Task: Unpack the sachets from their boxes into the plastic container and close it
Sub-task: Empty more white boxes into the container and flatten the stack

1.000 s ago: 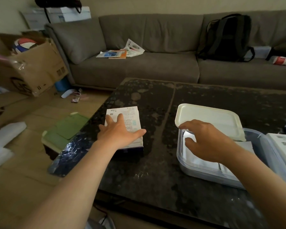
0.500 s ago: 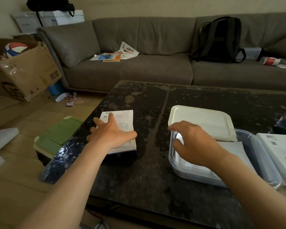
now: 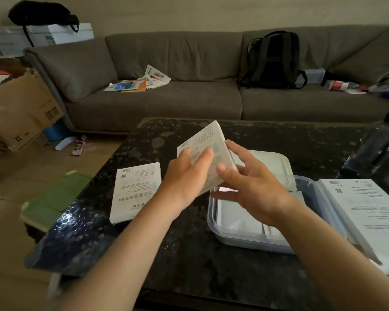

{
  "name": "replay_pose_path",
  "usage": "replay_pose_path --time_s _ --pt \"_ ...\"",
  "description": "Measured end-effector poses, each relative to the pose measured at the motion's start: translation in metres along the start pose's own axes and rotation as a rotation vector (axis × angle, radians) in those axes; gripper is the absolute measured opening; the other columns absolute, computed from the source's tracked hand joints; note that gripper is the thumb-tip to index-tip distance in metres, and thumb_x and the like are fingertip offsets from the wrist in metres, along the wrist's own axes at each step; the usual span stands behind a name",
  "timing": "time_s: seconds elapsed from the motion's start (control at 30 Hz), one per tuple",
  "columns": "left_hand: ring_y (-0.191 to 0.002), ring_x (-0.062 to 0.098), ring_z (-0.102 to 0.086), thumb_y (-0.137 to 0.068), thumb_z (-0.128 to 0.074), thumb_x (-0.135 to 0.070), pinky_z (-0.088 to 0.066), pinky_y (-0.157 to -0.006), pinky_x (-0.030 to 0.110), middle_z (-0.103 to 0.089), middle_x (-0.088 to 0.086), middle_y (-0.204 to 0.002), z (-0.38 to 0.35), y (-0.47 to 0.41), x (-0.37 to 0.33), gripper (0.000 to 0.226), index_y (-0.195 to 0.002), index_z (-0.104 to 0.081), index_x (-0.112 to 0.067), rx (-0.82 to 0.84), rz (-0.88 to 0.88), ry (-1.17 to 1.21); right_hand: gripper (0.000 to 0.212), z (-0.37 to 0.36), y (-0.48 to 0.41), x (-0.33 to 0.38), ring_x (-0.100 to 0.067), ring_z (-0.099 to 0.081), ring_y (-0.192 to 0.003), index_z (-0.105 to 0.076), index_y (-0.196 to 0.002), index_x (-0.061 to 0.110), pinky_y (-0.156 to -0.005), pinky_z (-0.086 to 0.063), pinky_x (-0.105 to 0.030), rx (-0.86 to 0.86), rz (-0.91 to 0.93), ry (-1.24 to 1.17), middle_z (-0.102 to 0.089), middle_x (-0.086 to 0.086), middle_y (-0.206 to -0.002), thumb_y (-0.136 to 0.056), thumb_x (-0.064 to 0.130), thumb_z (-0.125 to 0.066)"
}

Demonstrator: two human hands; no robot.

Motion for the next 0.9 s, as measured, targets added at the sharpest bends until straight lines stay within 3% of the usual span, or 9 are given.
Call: replay_pose_path --time_s 0.17,0.23,0.27,0.33,0.43,0.5,0.67,0.8,0.9 --pt "-0.129 0.0 -0.041 -0.112 -0.036 -0.047 -0.036 -0.079 0.01 -0.044 -0.013 -0.157 -0.013 0.007 -0.013 0.044 -0.153 -0.043 -0.035 0.147 -0.143 -0.071 0.046 0.04 0.001 0.01 -0.025 -0.072 -0.102 -0.054 -0.138 0.029 -0.079 -0.062 -0.046 -0.205 0.02 -0.077 -0.071 -0.003 -0.115 -0.098 0.008 -0.058" --pt "-0.143 0.0 -0.029 -0.103 -0.048 -0.058 -0.041 -0.097 0.016 -0.031 -0.018 -0.164 -0.01 0.009 -0.017 0.063 -0.16 -0.031 -0.038 0.247 -0.227 -0.282 0.042 0.057 0.003 0.015 -0.025 -0.072 -0.103 -0.06 -0.132 0.028 -0.076 -0.063 -0.047 -0.238 0.025 -0.061 -0.07 -0.003 -0.117 -0.098 0.005 -0.053" --pt "-0.148 -0.001 -0.022 -0.093 -0.055 -0.067 -0.041 -0.112 0.029 -0.022 -0.022 -0.167 -0.006 0.01 -0.019 0.08 -0.162 -0.024 -0.042 0.304 -0.262 -0.37 0.041 0.064 0.004 0.016 -0.027 -0.071 -0.104 -0.062 -0.13 0.027 -0.077 -0.062 -0.048 -0.251 0.019 -0.048 -0.071 -0.003 -0.116 -0.098 0.005 -0.051" --pt "-0.148 -0.009 -0.006 -0.075 -0.074 -0.073 -0.022 -0.128 0.043 -0.004 -0.034 -0.167 -0.002 0.011 -0.021 0.11 -0.163 -0.012 -0.049 0.407 -0.269 -0.445 0.039 0.076 0.006 0.019 -0.029 -0.07 -0.106 -0.065 -0.125 0.026 -0.079 -0.062 -0.048 -0.258 -0.012 -0.032 -0.071 -0.006 -0.115 -0.097 0.006 -0.048" --pt "-0.149 -0.006 0.032 -0.066 -0.086 -0.069 0.01 -0.125 0.042 0.031 -0.035 -0.162 -0.01 0.011 -0.02 0.141 -0.16 0.017 -0.051 0.496 -0.348 -0.694 0.036 0.084 0.007 0.019 -0.027 -0.073 -0.102 -0.067 -0.122 0.024 -0.075 -0.062 -0.04 -0.158 -0.073 0.006 -0.072 -0.009 -0.113 -0.097 0.007 -0.048" --pt "-0.145 0.002 0.045 -0.064 -0.085 -0.073 0.021 -0.124 0.043 0.046 -0.028 -0.157 -0.022 0.011 -0.021 0.152 -0.155 0.033 -0.045 0.509 -0.441 -0.853 0.033 0.082 0.006 0.016 -0.028 -0.072 -0.102 -0.066 -0.123 0.021 -0.076 -0.06 -0.039 -0.081 -0.095 0.061 -0.07 -0.013 -0.115 -0.097 0.008 -0.05" --pt "-0.145 0.006 0.048 -0.064 -0.081 -0.079 0.024 -0.125 0.046 0.05 -0.021 -0.156 -0.043 0.011 -0.019 0.158 -0.149 0.045 -0.037 0.515 -0.493 -0.929 0.029 0.068 0.003 0.007 -0.044 -0.067 -0.107 -0.06 -0.126 0.007 -0.091 -0.054 -0.06 0.021 -0.096 0.068 -0.066 -0.029 -0.116 -0.098 0.007 -0.053" --pt "-0.149 0.0 0.026 -0.063 -0.082 -0.078 0.018 -0.125 0.041 0.029 -0.035 -0.155 -0.044 0.008 -0.017 0.156 -0.153 0.039 -0.035 0.456 -0.501 -0.913 0.032 0.063 0.002 0.002 -0.038 -0.068 -0.103 -0.058 -0.127 0.0 -0.088 -0.055 -0.051 0.044 -0.091 0.055 -0.068 -0.024 -0.113 -0.101 0.018 -0.054" --pt "-0.139 -0.009 0.007 -0.061 -0.086 -0.074 -0.003 -0.124 0.034 0.015 -0.039 -0.152 -0.04 0.006 -0.019 0.152 -0.158 0.025 -0.037 0.396 -0.516 -0.817 0.035 0.064 0.002 0.001 -0.032 -0.067 -0.1 -0.057 -0.128 -0.001 -0.086 -0.057 -0.044 0.078 -0.097 0.019 -0.068 -0.019 -0.11 -0.101 0.02 -0.053"
Point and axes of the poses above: each hand's wrist, its own y-axis away from the middle knuckle, its own z-axis out of the back of the hand, x = y × z, the point moved 3 cm from there along -y, towards the middle knuckle
